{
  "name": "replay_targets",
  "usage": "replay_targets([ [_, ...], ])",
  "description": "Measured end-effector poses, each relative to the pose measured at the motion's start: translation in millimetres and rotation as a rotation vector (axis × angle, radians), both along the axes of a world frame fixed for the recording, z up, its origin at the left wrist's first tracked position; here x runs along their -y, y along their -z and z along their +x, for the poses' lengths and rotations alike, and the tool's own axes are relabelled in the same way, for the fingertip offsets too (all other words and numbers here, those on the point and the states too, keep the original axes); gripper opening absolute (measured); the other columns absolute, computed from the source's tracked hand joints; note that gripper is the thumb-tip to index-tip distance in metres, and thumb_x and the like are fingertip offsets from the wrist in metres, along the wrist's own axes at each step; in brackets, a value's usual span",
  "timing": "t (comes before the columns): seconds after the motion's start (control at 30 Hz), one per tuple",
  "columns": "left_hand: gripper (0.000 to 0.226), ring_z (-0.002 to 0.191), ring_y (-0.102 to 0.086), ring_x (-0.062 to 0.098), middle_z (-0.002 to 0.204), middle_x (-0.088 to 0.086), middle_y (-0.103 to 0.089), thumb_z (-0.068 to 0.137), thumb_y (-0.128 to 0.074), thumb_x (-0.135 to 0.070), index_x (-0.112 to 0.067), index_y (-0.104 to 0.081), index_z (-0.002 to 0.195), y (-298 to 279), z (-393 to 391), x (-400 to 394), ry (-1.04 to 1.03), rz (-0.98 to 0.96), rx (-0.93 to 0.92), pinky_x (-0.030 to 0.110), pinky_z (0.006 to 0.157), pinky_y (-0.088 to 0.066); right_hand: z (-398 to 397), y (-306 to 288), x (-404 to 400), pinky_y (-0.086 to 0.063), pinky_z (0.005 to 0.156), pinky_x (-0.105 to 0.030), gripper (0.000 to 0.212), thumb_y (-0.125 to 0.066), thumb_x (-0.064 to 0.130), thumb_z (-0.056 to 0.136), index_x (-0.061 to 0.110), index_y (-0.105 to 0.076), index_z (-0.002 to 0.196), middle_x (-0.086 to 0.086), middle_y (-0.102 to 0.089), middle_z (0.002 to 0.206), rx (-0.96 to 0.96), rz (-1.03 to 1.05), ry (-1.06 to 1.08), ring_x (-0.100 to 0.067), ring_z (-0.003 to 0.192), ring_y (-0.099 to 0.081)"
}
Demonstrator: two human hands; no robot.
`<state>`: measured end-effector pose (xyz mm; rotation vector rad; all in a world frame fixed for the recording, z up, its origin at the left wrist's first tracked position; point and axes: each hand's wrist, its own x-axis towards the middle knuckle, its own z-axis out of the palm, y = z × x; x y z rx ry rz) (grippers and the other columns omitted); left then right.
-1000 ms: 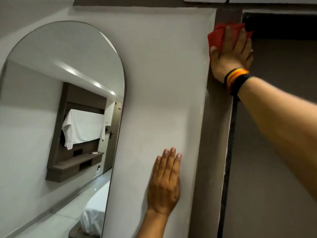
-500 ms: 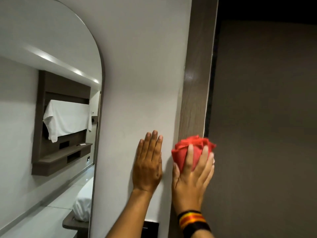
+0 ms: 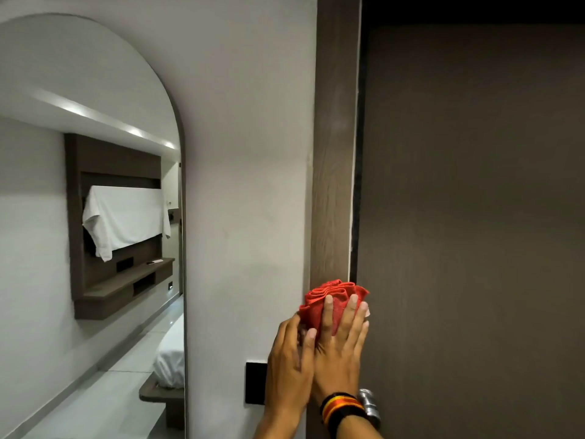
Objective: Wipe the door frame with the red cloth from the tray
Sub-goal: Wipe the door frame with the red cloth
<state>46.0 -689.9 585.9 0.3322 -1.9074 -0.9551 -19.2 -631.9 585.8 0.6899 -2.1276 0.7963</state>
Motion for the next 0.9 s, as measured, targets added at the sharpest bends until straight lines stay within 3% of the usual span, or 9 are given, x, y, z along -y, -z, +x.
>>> replay_targets([
  [0.17,0.047,0.124,-0.060,0.012,0.136,-0.006,-0.061,0.098,-0.061,-0.049,-0.025,-0.058,0.138,13,8,-11,0.014,0.131,0.082,0.035,0.105,-0.056,19,10,-35,-0.004,0.125,-0.053,0.092,-0.052,0.038,0.096,0.036,0.016,0.158,-0.002,0.036,0.164,0.140,0.036,-0.291,-0.028,0.153,0.032],
  [0.27,0.037,0.116,-0.065,0.019,0.125,-0.002,-0.066,0.096,-0.069,-0.037,-0.021,-0.063,0.130,10,15,-23,0.003,0.223,0.040,0.039,0.097,-0.060,26,10,-65,-0.034,0.121,-0.042,0.100,-0.050,0.010,0.092,0.053,0.016,0.152,0.016,0.040,0.160,0.284,-0.011,-0.497,-0.026,0.158,0.012],
  [0.33,0.025,0.108,-0.068,0.023,0.115,0.003,-0.069,0.096,-0.070,-0.027,-0.017,-0.066,0.118,10,21,-33,0.006,0.252,0.015,0.039,0.092,-0.060,32,7,-81,-0.046,0.112,-0.034,0.099,-0.048,0.000,0.091,0.051,0.006,0.155,0.014,0.028,0.166,0.428,-0.171,-0.517,-0.023,0.154,-0.023],
  [0.4,0.017,0.103,-0.070,0.022,0.110,0.005,-0.072,0.097,-0.068,-0.020,-0.016,-0.066,0.114,12,27,-46,0.065,0.290,0.010,0.034,0.089,-0.059,37,5,-92,-0.054,0.102,-0.031,0.095,-0.056,-0.003,0.091,0.039,-0.004,0.160,-0.001,-0.012,0.169,0.643,-0.452,-0.526,-0.019,0.137,-0.049],
  [0.5,0.014,0.099,-0.070,0.010,0.106,0.000,-0.073,0.101,-0.063,-0.016,-0.019,-0.063,0.114,15,42,-75,0.178,0.357,0.014,0.011,0.075,-0.054,36,3,-122,-0.061,0.076,-0.022,0.074,-0.066,-0.011,0.087,0.008,-0.036,0.152,-0.012,-0.070,0.111,1.005,-0.788,-0.646,-0.019,0.096,-0.069],
  [0.63,0.010,0.093,-0.068,0.009,0.103,0.002,-0.072,0.102,-0.061,-0.013,-0.015,-0.062,0.111,27,51,-114,0.261,0.409,0.022,0.007,0.070,-0.052,34,10,-175,-0.060,0.075,-0.034,0.034,-0.068,-0.007,0.086,-0.003,-0.065,0.120,-0.011,-0.078,0.093,1.188,-0.747,-0.669,-0.023,0.083,-0.074],
  [0.73,0.009,0.086,-0.065,0.014,0.102,0.010,-0.070,0.101,-0.061,-0.006,-0.008,-0.062,0.109,41,44,-148,0.283,0.442,0.047,0.008,0.068,-0.050,36,18,-216,-0.055,0.072,-0.031,0.032,-0.070,-0.004,0.085,-0.003,-0.067,0.117,-0.012,-0.076,0.091,1.177,-0.753,-0.568,-0.023,0.079,-0.070],
  [0.83,0.010,0.085,-0.065,0.014,0.103,0.011,-0.070,0.099,-0.063,-0.005,-0.008,-0.064,0.108,53,30,-188,0.330,0.466,0.089,0.013,0.073,-0.052,30,29,-260,-0.050,0.048,-0.021,0.032,-0.072,0.000,0.084,0.001,-0.067,0.116,-0.009,-0.072,0.086,1.168,-0.767,-0.496,-0.016,0.063,-0.068],
  [0.9,0.009,0.085,-0.065,0.016,0.101,0.010,-0.072,0.098,-0.066,-0.007,-0.009,-0.065,0.106,62,19,-212,0.368,0.475,0.120,0.023,0.078,-0.054,23,38,-289,-0.054,0.053,-0.025,0.037,-0.072,-0.002,0.084,0.000,-0.065,0.120,-0.012,-0.073,0.093,1.157,-0.824,-0.485,-0.022,0.073,-0.069],
])
